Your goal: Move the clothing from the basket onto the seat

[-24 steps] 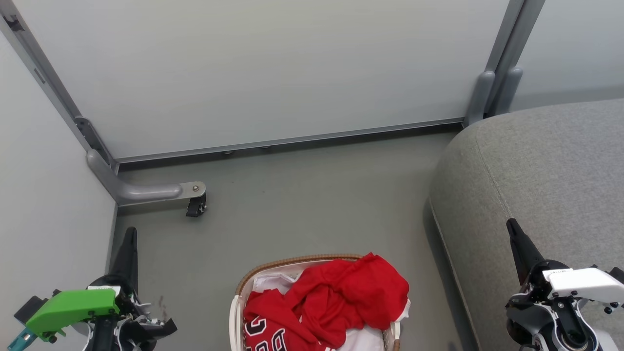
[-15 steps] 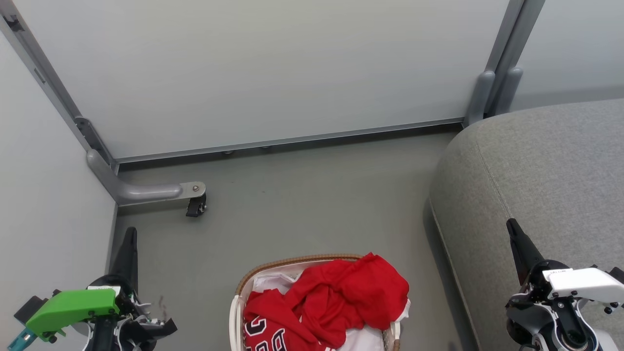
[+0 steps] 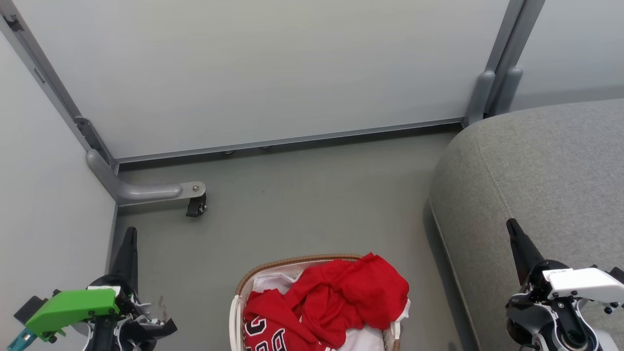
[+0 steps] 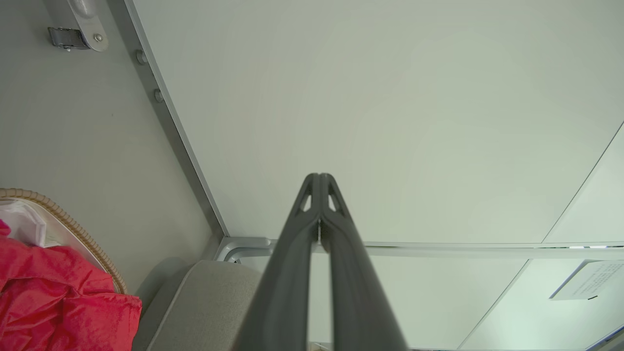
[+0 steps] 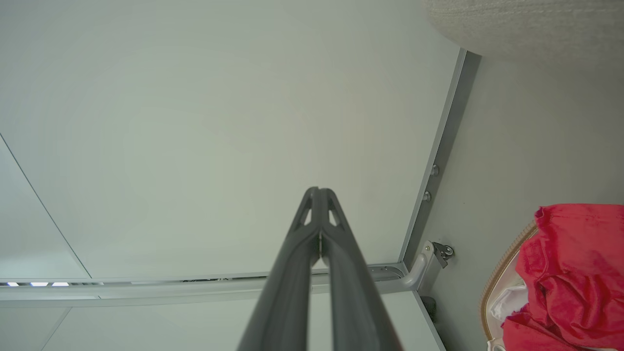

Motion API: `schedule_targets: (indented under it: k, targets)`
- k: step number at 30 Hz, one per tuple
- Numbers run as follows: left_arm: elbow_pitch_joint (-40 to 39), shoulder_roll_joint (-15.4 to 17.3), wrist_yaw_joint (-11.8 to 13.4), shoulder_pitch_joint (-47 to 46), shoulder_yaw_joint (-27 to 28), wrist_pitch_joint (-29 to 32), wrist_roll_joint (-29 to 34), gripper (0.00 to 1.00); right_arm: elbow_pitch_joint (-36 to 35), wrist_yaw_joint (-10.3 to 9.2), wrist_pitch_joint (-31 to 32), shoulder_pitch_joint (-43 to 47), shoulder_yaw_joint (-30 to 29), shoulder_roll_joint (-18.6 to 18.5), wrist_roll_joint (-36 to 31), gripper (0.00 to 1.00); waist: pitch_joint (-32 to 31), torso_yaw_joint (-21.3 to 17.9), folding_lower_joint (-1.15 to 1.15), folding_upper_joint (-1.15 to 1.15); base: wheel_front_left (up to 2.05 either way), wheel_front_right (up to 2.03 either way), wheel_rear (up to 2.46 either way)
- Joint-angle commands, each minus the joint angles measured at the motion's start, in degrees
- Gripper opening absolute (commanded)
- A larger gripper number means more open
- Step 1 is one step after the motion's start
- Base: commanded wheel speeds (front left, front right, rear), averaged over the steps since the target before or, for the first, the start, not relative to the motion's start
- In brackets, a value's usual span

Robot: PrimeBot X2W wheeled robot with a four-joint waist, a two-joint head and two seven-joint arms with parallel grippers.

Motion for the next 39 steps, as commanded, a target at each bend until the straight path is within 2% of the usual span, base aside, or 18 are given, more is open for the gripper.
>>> schedule_targets:
  k: [1, 10, 11, 16, 26, 32, 39]
  targets:
    - [0.0, 0.1, 0.0, -0.7, 0.0, 0.1, 0.3, 0.00, -0.2, -0.02, 0.1, -0.5, -0.1, -0.4, 0.2, 0.00, 0.0, 0.0, 0.00, 0.00, 0.00, 0.00, 0.00]
    - [0.0, 0.1, 0.0, -0.7, 0.0, 0.1, 0.3, 0.00, -0.2, -0.02, 0.1, -0.5, -0.1, -0.4, 0.2, 0.00, 0.0, 0.0, 0.00, 0.00, 0.00, 0.00, 0.00]
    - [0.0, 0.0, 0.0, 0.0, 0.0, 0.0, 0.0, 1.00, 0.0, 0.00, 0.0, 0.0, 0.0, 0.0, 0.0, 1.00, 0.0, 0.0, 0.00, 0.00, 0.00, 0.00, 0.00]
    - [2.3, -0.5, 0.0, 1.7, -0.3, -0.1, 0.0, 1.00, 2.3, -0.03, 0.0, 1.8, 0.3, 0.8, 0.0, 1.00, 0.0, 0.0, 0.00, 0.00, 0.00, 0.00, 0.00]
    - [1.3, -0.4, 0.0, 2.1, -3.1, -3.0, 1.9, 1.00, 2.2, -0.03, -2.9, 1.9, 1.2, 0.6, -2.3, 1.00, 0.1, 0.0, 0.00, 0.00, 0.00, 0.00, 0.00]
    - [0.1, -0.4, 0.0, 2.1, -4.4, -4.5, 4.7, 1.00, 1.6, -0.03, -4.5, 1.8, 0.8, 0.6, -5.7, 1.00, 0.1, 0.1, 0.00, 0.00, 0.00, 0.00, 0.00]
    - [-2.0, -0.3, 0.0, 1.8, -5.7, -6.3, 10.8, 1.00, -0.1, -0.03, -6.3, 1.7, -0.5, 0.5, -13.5, 1.00, 0.3, 0.2, 0.00, 0.00, 0.00, 0.00, 0.00]
